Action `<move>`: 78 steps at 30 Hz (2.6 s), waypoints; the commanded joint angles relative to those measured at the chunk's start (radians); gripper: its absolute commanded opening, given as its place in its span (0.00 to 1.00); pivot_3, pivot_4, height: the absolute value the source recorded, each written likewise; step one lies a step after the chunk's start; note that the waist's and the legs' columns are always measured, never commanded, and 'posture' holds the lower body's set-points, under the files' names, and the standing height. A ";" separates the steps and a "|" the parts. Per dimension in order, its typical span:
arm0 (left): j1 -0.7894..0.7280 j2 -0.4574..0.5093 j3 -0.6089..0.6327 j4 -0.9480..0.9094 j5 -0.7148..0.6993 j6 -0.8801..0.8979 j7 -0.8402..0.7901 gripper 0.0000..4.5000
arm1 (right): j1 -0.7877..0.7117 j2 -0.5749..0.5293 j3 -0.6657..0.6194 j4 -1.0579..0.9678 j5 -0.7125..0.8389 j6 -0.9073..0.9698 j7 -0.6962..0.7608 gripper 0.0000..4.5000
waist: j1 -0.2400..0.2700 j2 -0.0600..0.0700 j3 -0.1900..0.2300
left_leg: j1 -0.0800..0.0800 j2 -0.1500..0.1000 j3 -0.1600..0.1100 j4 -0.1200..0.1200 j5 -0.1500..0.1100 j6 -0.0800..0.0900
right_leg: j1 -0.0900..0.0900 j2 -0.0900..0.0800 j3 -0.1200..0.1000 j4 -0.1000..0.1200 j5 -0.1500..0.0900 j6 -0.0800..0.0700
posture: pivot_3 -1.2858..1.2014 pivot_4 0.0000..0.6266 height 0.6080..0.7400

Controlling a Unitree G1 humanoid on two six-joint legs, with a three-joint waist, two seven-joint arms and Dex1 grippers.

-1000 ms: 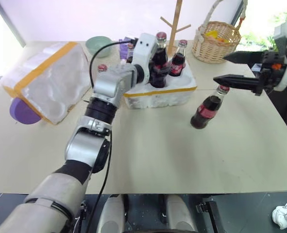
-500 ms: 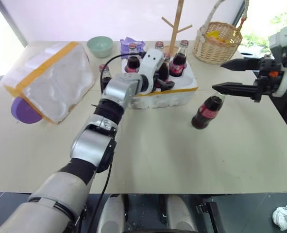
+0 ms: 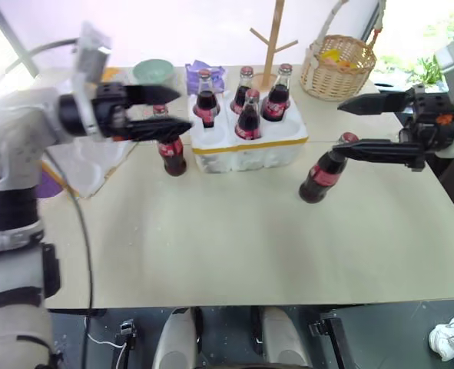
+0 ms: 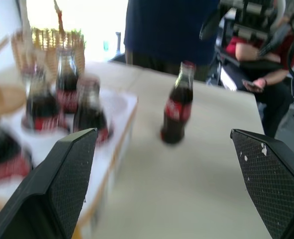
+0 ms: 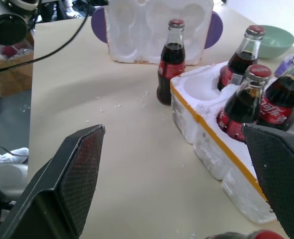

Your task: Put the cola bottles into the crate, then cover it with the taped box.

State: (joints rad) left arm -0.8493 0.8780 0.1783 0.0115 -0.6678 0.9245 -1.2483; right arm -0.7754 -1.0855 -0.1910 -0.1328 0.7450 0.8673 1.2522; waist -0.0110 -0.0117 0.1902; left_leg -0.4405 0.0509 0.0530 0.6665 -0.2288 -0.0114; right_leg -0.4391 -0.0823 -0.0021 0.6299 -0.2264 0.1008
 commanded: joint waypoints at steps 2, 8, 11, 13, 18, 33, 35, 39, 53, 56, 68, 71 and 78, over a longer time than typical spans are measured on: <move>0.129 0.118 0.033 0.025 0.085 -0.128 -0.010 0.99 | -0.033 -0.002 -0.011 -0.014 0.024 -0.007 0.006 1.00 | 0.000 0.000 0.000 | 0.000 0.000 0.000 0.000 0.000 0.000 | 0.000 0.000 0.000 0.000 0.000 0.000 | 0.52 0.24 1.00; 0.180 0.056 -0.027 0.157 0.213 -0.327 0.076 0.99 | -0.043 0.014 0.011 -0.014 0.036 -0.008 0.013 1.00 | 0.003 0.000 0.000 | -0.001 0.000 0.000 0.000 0.000 0.000 | -0.001 0.000 0.000 0.001 0.000 0.000 | 0.52 0.24 1.00; 0.144 -0.005 -0.061 0.247 0.271 -0.417 0.109 0.99 | -0.043 0.027 0.024 -0.019 0.031 -0.015 0.009 1.00 | 0.005 0.000 0.000 | -0.001 0.000 0.000 0.000 0.000 0.000 | -0.001 0.000 0.000 0.001 0.001 0.001 | 0.52 0.24 1.00; 0.118 -0.038 -0.092 0.321 0.312 -0.485 0.112 0.99 | -0.050 0.040 0.028 -0.021 0.034 -0.010 0.004 1.00 | 0.003 0.000 0.000 | -0.001 0.000 0.000 0.000 0.000 0.000 | -0.001 0.000 0.000 0.001 0.002 0.003 | 0.52 0.24 1.00; 0.013 -0.122 -0.138 0.512 0.354 -0.569 0.077 0.99 | -0.048 0.052 0.039 -0.019 0.023 -0.016 -0.008 1.00 | 0.002 0.000 0.000 | -0.001 0.000 0.000 0.000 0.000 0.000 | -0.001 0.001 -0.001 0.002 0.002 0.004 | 0.52 0.24 1.00; -0.230 -0.294 -0.180 0.992 0.494 -0.789 0.048 0.99 | -0.033 0.082 0.020 -0.027 0.045 0.000 -0.065 1.00 | 0.002 -0.001 0.000 | -0.002 0.000 0.000 0.000 0.000 0.000 | -0.002 0.001 -0.001 0.002 0.002 0.004 | 0.52 0.24 1.00; -0.238 -0.293 -0.178 1.008 0.500 -0.804 0.036 0.87 | -0.030 0.080 0.017 -0.029 0.046 0.001 -0.072 1.00 | 0.001 -0.001 0.000 | -0.002 0.000 0.000 0.000 0.000 0.000 | -0.002 0.001 -0.001 0.002 0.002 0.004 | 0.52 0.24 1.00; -0.244 -0.256 -0.172 0.986 0.498 -0.789 -0.015 0.61 | -0.029 0.075 0.007 -0.030 0.049 0.004 -0.084 1.00 | 0.001 -0.001 0.000 | -0.002 0.000 0.000 0.000 0.000 0.000 | -0.002 0.001 -0.001 0.002 0.002 0.004 | 0.52 0.24 1.00; -0.423 -0.204 -0.035 0.732 0.268 -0.336 -0.124 0.61 | 0.011 0.076 -0.024 -0.067 0.065 0.013 -0.132 1.00 | 0.029 -0.004 0.002 | -0.005 0.000 -0.001 0.001 0.000 0.000 | -0.003 0.001 -0.001 0.002 0.002 0.004 | 0.52 0.24 1.00; -0.482 -0.280 -0.044 0.823 0.316 -0.446 -0.029 0.61 | 0.016 0.081 -0.027 -0.076 0.071 0.016 -0.147 1.00 | 0.026 -0.004 0.002 | -0.003 -0.001 -0.002 0.002 0.000 0.000 | 0.000 0.000 -0.001 0.000 0.002 0.004 | 0.52 0.24 1.00; -0.485 -0.423 -0.210 1.077 0.559 -0.854 0.042 0.61 | 0.107 0.078 -0.088 -0.130 0.104 0.039 -0.224 1.00 | 0.015 -0.004 0.002 | -0.004 -0.001 -0.001 -0.001 0.000 0.001 | -0.004 0.002 0.000 0.002 0.002 0.004 | 0.52 0.24 1.00; -0.471 -0.448 -0.224 1.106 0.599 -0.905 0.089 0.61 | 0.123 0.080 -0.098 -0.134 0.111 0.036 -0.238 1.00 | 0.017 -0.004 0.002 | -0.004 -0.001 -0.001 0.000 0.000 0.001 | -0.004 0.002 0.000 0.002 0.002 0.004 | 0.52 0.24 1.00; -0.441 -0.507 -0.200 1.164 0.610 -0.876 0.180 0.92 | 0.129 0.074 -0.089 -0.125 0.104 0.021 -0.244 1.00 | 0.019 -0.004 0.002 | -0.004 -0.001 -0.002 0.000 0.000 0.001 | -0.003 0.001 0.000 0.002 0.002 0.004 | 0.52 0.24 1.00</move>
State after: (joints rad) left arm -1.2737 0.3623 -0.0423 1.1763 -0.0548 0.0406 -1.0910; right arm -0.6356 -1.0003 -0.2516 -0.2358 0.8439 0.9078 1.0060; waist 0.0080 -0.0157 0.1923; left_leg -0.4439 0.0502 0.0515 0.6666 -0.2288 -0.0107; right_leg -0.4423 -0.0809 -0.0023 0.6320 -0.2241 0.1051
